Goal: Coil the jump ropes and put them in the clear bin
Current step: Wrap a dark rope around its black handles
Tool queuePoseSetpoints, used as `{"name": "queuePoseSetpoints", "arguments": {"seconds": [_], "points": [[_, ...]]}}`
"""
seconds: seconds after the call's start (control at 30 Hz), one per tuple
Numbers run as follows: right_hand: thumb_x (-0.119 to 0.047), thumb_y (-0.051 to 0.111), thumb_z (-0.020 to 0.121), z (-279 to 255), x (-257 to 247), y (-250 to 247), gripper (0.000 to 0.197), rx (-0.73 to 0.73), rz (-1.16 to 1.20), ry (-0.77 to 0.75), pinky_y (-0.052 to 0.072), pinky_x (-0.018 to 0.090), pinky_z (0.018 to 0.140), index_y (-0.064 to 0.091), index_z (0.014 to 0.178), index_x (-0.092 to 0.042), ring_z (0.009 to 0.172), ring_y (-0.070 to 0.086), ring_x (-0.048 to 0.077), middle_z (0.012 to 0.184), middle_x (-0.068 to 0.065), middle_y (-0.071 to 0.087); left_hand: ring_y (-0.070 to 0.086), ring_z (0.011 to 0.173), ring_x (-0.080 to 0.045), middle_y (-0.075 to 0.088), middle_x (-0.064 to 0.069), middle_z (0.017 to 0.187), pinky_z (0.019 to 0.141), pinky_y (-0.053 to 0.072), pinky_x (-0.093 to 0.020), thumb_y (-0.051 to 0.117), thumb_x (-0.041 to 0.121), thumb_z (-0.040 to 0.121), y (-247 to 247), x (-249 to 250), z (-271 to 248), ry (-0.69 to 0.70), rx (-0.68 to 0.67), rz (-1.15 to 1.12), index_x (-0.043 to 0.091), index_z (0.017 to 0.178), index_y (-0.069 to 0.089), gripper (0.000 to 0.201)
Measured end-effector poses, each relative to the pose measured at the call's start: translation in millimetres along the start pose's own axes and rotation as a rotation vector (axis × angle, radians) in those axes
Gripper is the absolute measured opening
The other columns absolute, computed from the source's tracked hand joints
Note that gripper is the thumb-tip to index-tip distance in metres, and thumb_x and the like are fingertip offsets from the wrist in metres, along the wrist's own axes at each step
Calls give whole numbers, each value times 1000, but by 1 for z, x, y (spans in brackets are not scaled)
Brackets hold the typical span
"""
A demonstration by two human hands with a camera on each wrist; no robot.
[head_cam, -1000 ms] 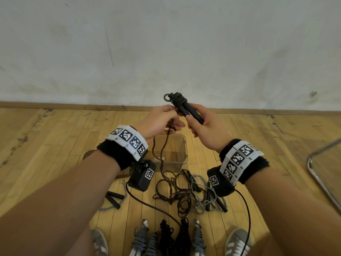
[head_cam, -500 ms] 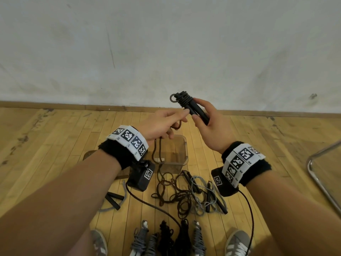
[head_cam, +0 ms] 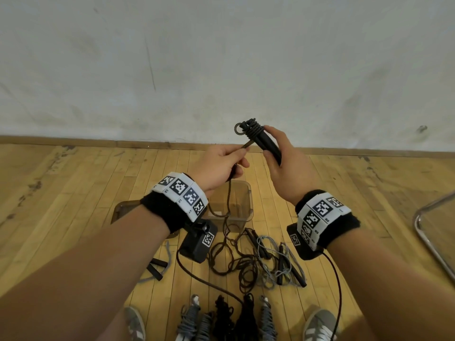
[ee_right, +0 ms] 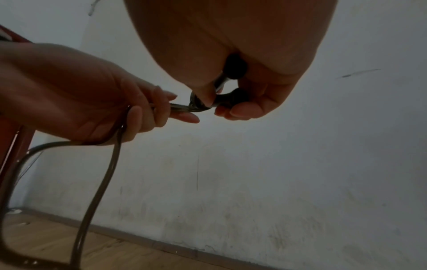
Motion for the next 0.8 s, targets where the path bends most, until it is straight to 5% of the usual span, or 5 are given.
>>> {"name": "queuePoseSetpoints", "arguments": {"seconds": [0.23, 0.33, 0.47, 0.67, 0.8], "points": [[-24, 45, 106, -1, -1, 15, 50, 15, -138, -10, 38, 31, 53, 28, 150, -41, 69, 54, 18, 92, 3, 61, 68, 58, -13, 76, -4, 77, 62, 59, -25, 58, 31, 104, 7, 0, -4, -10, 113, -32, 11, 116, 73, 28], [-31, 38, 107, -9, -4, 22, 51, 2, -141, -45, 50, 39, 66, 23, 155, -39, 83, 55, 23, 103, 7, 59, 65, 55, -13, 74, -7, 73, 56, 55, -23, 62, 42, 101, 2, 1, -2, -6, 167, 1, 11, 103, 77, 34], [-38, 23, 106, -21, -17, 38, 53, -55, -86, -185, 47, 44, 87, 20, 158, -31, 98, 49, 24, 112, 10, 60, 59, 49, -12, 70, -4, 63, 52, 50, -23, 68, 57, 91, -7, 1, -1, 10, 257, 71, 9, 81, 78, 50], [-24, 62, 99, -15, -17, 25, 56, -103, 378, -94, 53, 21, 83, 35, 148, -29, 97, 65, 7, 117, -2, 64, 49, 48, -11, 60, -1, 61, 52, 46, -22, 65, 53, 95, -7, -4, 2, -12, 226, -11, 9, 87, 79, 46], [-16, 75, 91, -13, -10, 24, 64, -206, 705, 174, 62, 30, 70, 41, 144, -26, 76, 75, 22, 98, 15, 74, 49, 48, -9, 59, 1, 61, 53, 46, -20, 63, 46, 99, -6, -2, 5, -5, 203, -13, 6, 84, 75, 45]]}}
Point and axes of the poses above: each hand's wrist, its own z-axis towards the middle knuckle, its own y-axis out of the palm, x = y × z, the point moved 7 cm from there along z, towards the middle knuckle
